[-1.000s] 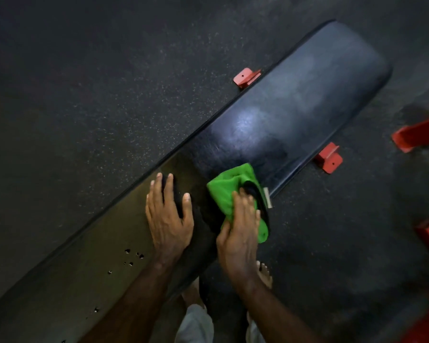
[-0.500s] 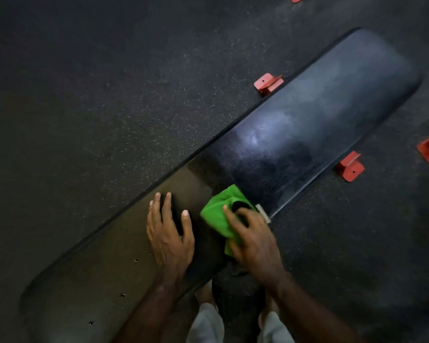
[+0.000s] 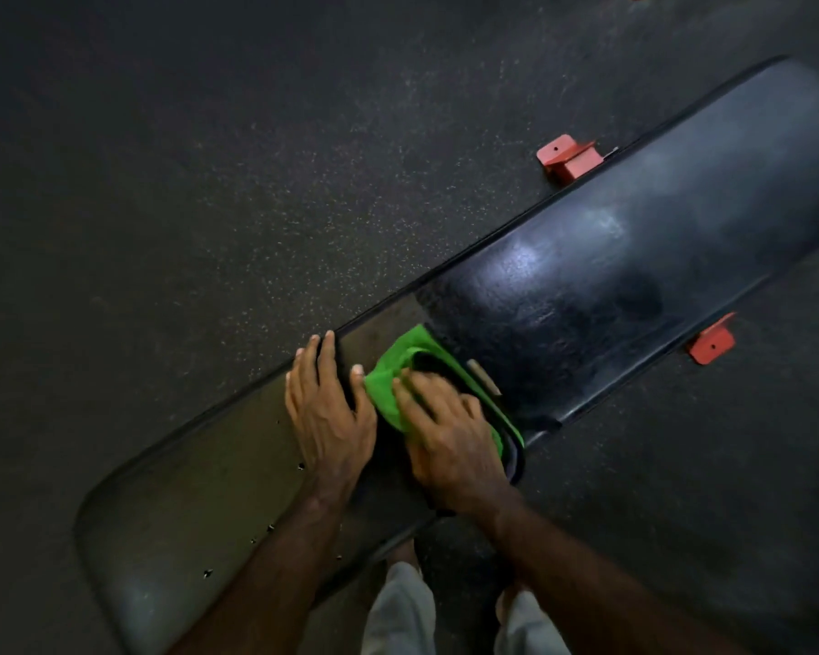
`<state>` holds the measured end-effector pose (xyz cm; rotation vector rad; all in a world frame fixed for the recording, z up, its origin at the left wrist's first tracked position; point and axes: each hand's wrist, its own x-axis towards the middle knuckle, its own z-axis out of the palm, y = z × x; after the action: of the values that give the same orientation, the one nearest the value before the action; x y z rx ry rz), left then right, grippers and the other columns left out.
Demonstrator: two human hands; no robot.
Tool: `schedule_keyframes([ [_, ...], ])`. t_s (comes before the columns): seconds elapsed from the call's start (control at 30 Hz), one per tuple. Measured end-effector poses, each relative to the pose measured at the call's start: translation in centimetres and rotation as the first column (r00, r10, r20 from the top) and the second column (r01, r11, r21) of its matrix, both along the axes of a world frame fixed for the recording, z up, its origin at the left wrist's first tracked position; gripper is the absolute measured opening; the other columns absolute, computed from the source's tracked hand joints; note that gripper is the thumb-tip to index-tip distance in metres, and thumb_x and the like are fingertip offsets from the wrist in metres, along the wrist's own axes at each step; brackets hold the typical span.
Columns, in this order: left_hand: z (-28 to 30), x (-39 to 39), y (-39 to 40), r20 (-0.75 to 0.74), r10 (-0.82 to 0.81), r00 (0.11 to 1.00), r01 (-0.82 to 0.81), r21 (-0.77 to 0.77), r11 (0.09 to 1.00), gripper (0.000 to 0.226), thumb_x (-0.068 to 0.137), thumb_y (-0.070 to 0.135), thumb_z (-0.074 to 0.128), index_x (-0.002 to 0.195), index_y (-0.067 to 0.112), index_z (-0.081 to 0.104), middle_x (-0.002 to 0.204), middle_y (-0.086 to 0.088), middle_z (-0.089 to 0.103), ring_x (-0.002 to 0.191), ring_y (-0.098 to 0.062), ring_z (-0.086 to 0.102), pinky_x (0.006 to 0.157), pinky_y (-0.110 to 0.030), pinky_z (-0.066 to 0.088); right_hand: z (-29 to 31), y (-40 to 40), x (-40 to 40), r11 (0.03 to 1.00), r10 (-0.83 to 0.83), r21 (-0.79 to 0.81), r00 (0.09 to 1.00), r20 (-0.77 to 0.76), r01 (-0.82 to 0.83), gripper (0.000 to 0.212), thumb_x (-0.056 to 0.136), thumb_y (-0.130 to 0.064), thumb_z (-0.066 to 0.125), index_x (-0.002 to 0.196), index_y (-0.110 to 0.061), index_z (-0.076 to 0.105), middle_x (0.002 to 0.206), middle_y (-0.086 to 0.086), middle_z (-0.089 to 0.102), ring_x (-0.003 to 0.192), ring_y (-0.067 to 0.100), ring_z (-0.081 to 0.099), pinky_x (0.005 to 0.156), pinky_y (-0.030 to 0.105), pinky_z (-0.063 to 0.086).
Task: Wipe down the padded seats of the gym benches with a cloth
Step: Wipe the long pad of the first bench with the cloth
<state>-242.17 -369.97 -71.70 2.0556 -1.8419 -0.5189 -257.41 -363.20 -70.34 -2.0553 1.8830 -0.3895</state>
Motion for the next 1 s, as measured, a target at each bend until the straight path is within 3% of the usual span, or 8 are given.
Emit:
schedule_keyframes([
  [0.07, -0.1, 0.5, -0.1, 0.003, 0.005, 1.0, -0.006, 0.009, 1.0, 0.054, 0.104, 0.038, 0.042, 0.154, 0.02, 0.041, 0.16, -0.004, 0.04, 0.152, -0.025, 0.029, 0.123, -0.045, 0.02, -0.2, -1.2, -1.7, 0.997, 0.081, 0.008, 0.996, -0.037, -0.081, 0.07, 0.088, -0.037, 0.054, 0.156, -0.027, 0.042, 0.164, -0.002, 0.037, 0.152, 0.018, 0.031, 0.104, 0.049, 0.045],
  [0.2, -0.1, 0.8, 0.2, 0.041, -0.003, 0.999, 0.002, 0.009, 1.0, 0.053, 0.105, 0.037, 0.038, 0.156, 0.021, 0.038, 0.162, -0.003, 0.037, 0.152, -0.024, 0.028, 0.123, -0.045, 0.021, 0.6, -3.7, -1.0, 0.947, -0.286, 0.121, 0.953, -0.101, 0.297, 0.077, 0.091, -0.039, 0.047, 0.164, -0.026, 0.023, 0.172, -0.002, 0.019, 0.158, 0.017, 0.018, 0.111, 0.048, 0.031],
  [0.33, -0.1, 0.4, 0.3, 0.027, 0.025, 0.999, -0.026, 0.014, 1.0, 0.054, 0.101, 0.027, 0.039, 0.156, 0.023, 0.039, 0.162, 0.0, 0.038, 0.152, -0.022, 0.029, 0.123, -0.046, 0.023, 0.4, -4.0, -0.4, 0.976, 0.191, 0.112, 0.98, -0.05, -0.184, 0.075, 0.092, -0.034, 0.047, 0.163, -0.027, 0.024, 0.171, -0.005, 0.021, 0.157, 0.014, 0.019, 0.115, 0.049, 0.036],
  [0.5, 0.0, 0.3, 0.2, 0.026, 0.054, 0.998, -0.054, 0.02, 0.998, 0.049, 0.107, 0.032, 0.036, 0.155, 0.024, 0.041, 0.162, 0.002, 0.038, 0.152, -0.019, 0.029, 0.123, -0.043, 0.022, 0.7, -7.4, 0.5, 0.939, -0.306, 0.143, 0.95, -0.064, 0.312, 0.078, 0.088, -0.031, 0.051, 0.162, -0.024, 0.028, 0.17, -0.002, 0.023, 0.158, 0.019, 0.016, 0.122, 0.047, 0.024],
  [0.63, 0.0, 0.4, 0.3, 0.031, 0.046, 0.998, -0.047, 0.022, 0.999, 0.051, 0.105, 0.031, 0.038, 0.155, 0.023, 0.041, 0.162, 0.002, 0.038, 0.152, -0.02, 0.029, 0.122, -0.045, 0.023, 0.1, -7.6, 0.6, 0.984, 0.17, 0.054, 0.985, -0.039, -0.168, 0.067, 0.092, -0.03, 0.047, 0.159, -0.022, 0.037, 0.166, -0.002, 0.034, 0.155, 0.016, 0.026, 0.12, 0.046, 0.032],
  [0.8, 0.1, 0.3, 0.2, 0.033, 0.056, 0.998, -0.057, 0.031, 0.998, 0.049, 0.106, 0.033, 0.039, 0.155, 0.023, 0.041, 0.162, 0.002, 0.038, 0.152, -0.02, 0.029, 0.122, -0.044, 0.023, 0.5, -9.9, 1.2, 0.952, -0.299, 0.071, 0.954, -0.018, 0.299, 0.07, 0.087, -0.029, 0.052, 0.156, -0.02, 0.042, 0.164, 0.0, 0.039, 0.154, 0.019, 0.028, 0.122, 0.046, 0.026],
  [0.93, -0.1, 0.4, 0.3, 0.026, 0.052, 0.998, -0.053, 0.023, 0.998, 0.048, 0.106, 0.033, 0.039, 0.151, 0.017, 0.045, 0.16, -0.002, 0.041, 0.151, -0.023, 0.031, 0.122, -0.047, 0.025, 0.1, -10.4, 1.0, 0.977, 0.211, 0.04, 0.976, -0.048, -0.209, 0.061, 0.095, -0.039, 0.047, 0.154, -0.021, 0.045, 0.16, 0.0, 0.045, 0.152, 0.018, 0.032, 0.121, 0.046, 0.029],
  [1.0, 0.0, 0.3, 0.3, 0.032, 0.052, 0.998, -0.053, 0.043, 0.998, 0.05, 0.107, 0.035, 0.037, 0.154, 0.021, 0.041, 0.162, 0.001, 0.037, 0.152, -0.02, 0.028, 0.123, -0.044, 0.022, 0.2, -12.2, -1.1, 0.996, 0.081, -0.018, 0.996, -0.04, -0.082, 0.06, 0.089, -0.034, 0.057, 0.147, -0.019, 0.052, 0.151, 0.001, 0.054, 0.146, 0.019, 0.042, 0.118, 0.045, 0.031],
])
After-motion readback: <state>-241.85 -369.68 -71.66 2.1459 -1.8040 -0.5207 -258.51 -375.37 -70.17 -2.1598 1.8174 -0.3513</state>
